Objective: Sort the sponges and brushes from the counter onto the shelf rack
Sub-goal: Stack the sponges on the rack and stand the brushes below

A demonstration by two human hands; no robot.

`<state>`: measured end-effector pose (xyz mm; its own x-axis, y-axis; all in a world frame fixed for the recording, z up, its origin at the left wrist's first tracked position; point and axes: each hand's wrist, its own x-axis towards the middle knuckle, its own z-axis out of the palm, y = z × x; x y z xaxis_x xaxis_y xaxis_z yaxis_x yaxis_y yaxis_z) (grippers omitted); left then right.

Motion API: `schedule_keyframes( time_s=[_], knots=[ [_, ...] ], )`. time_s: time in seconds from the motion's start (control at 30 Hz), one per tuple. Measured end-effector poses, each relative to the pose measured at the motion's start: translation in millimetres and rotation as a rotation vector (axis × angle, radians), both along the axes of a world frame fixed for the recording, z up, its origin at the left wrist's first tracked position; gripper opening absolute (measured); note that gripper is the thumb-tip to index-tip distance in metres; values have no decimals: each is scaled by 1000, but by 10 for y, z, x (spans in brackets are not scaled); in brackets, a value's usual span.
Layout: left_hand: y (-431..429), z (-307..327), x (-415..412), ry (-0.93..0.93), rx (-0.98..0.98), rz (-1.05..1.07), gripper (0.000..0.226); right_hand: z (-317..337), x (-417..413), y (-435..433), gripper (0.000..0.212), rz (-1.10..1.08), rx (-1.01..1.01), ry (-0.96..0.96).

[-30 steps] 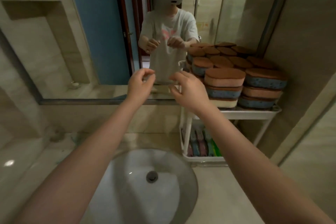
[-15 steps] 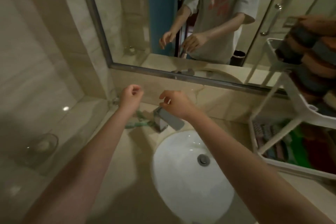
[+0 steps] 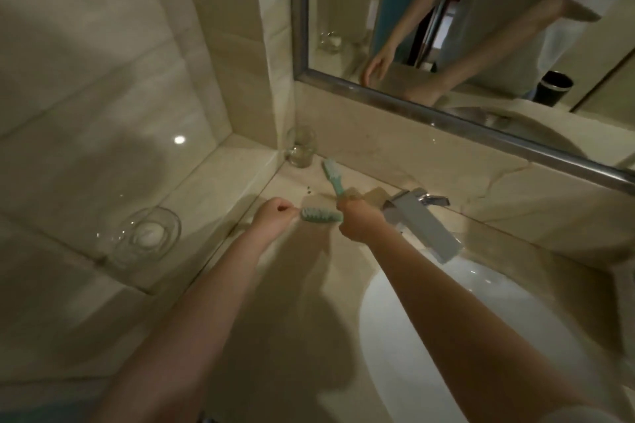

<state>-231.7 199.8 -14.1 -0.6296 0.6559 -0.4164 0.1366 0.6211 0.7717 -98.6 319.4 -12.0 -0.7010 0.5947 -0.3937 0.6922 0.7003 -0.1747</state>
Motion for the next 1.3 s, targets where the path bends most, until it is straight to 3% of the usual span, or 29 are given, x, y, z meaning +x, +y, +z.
schedule_keyframes(
  time_s=[0.27, 0.63, 0.73, 0.83, 0.9, 0.97, 1.07, 1.13, 1.17, 1.23, 1.3],
  knots=[
    [15, -213, -164, -17, -15, 20, 21, -312, -345, 107, 32, 22, 97, -121],
    [111, -284, -195, -126, 80, 153, 32, -418, -472, 325, 25, -12, -73, -77],
    [154, -268, -218, -151, 87, 165, 43, -325, -482, 413, 17, -176, -237, 148],
    [190, -209, -197, -189, 84, 69, 45, -186, -532, 382, 6, -546, -728, 606],
    [211, -175, -167, -212, 101, -28, 31, -134, -569, 333, 12, -660, -968, 800],
    [232, -134, -131, -220, 125, -77, 14, -103, -613, 291, 18, -663, -1023, 859],
    [248, -128, -113, -231, 151, -62, 20, -72, -657, 269, 24, -634, -995, 860],
    [235, -146, -133, -220, 161, -44, 21, -73, -659, 284, 14, -649, -900, 842],
    [219, -154, -155, -217, 165, -30, 22, -88, -647, 309, 5, -676, -775, 817],
    [178, -177, -210, -221, 162, -6, 22, -193, -583, 394, 22, -695, -369, 636],
    [146, -205, -253, -222, 141, 12, 17, -276, -498, 438, 31, -637, -130, 386]
  ],
)
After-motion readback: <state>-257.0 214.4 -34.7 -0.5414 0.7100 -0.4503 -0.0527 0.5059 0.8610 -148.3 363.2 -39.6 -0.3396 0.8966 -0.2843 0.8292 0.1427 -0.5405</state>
